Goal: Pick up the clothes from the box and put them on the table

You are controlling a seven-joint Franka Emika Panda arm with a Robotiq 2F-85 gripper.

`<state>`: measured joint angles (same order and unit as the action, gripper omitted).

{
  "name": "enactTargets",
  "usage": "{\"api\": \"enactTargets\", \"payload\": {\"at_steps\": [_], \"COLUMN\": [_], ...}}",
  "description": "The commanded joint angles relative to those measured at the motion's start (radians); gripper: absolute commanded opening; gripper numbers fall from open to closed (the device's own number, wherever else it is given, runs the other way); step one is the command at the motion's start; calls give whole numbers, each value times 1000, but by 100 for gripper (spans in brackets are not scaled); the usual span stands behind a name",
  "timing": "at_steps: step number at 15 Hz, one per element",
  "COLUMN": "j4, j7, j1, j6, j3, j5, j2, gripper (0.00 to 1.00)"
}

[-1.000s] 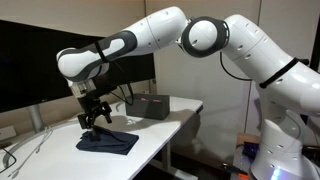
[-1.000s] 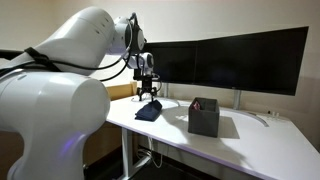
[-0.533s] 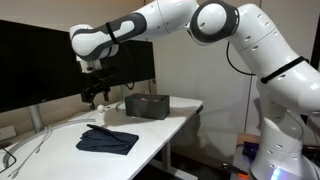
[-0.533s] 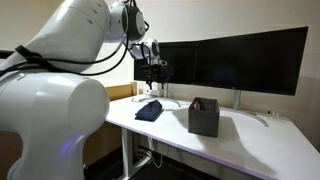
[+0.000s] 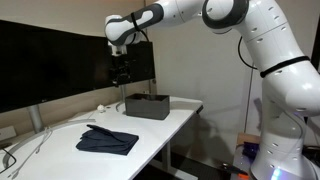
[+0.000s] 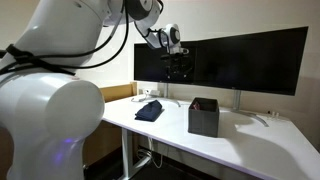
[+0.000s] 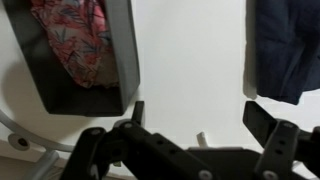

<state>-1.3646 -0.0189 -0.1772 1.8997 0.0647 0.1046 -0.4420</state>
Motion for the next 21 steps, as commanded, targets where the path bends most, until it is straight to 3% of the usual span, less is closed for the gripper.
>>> {"api": "enactTargets", "payload": {"at_steps": [1,9,21], "j4": [-75,-59,-53], "j7": [89,253,365], "j1": [104,274,318], "j6": [26,19,8], "j3": [-18,1,-22], "j5": [2,-8,-14], "j2": [61,40,-84], "gripper": [100,100,100]}}
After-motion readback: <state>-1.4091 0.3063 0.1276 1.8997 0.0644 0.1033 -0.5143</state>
